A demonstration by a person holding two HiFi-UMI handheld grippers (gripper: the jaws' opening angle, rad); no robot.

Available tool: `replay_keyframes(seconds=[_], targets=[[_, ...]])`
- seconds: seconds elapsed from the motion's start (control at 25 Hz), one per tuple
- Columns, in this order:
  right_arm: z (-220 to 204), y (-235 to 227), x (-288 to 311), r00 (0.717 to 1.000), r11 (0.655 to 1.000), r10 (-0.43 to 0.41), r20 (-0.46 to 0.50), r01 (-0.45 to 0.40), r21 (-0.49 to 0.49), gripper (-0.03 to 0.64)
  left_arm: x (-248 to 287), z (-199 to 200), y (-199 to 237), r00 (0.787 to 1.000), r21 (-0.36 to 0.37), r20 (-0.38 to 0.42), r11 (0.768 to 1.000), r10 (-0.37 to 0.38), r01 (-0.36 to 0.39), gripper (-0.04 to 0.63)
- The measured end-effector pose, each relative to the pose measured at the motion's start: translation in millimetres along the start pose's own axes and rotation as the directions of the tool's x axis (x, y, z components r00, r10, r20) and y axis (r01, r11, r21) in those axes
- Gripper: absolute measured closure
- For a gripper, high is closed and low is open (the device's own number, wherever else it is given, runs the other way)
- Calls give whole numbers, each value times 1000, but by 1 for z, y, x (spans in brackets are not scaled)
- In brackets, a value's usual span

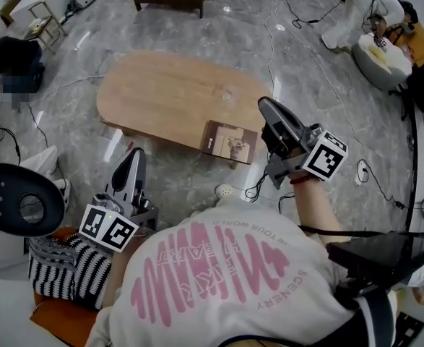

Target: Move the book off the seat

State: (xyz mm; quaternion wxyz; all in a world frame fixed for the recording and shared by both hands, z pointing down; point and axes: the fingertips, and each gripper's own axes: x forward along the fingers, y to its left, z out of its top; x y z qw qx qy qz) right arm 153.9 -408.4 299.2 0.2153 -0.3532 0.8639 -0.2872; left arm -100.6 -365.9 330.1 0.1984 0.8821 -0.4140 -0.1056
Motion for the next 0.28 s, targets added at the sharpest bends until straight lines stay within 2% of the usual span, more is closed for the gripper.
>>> replay_keyframes(seconds=[0.28], targets=[[-6,-6,-1,1000,1000,-9,-19,9,-4,607,0,-5,1,1000,-1,7,1000,3,-3,588]])
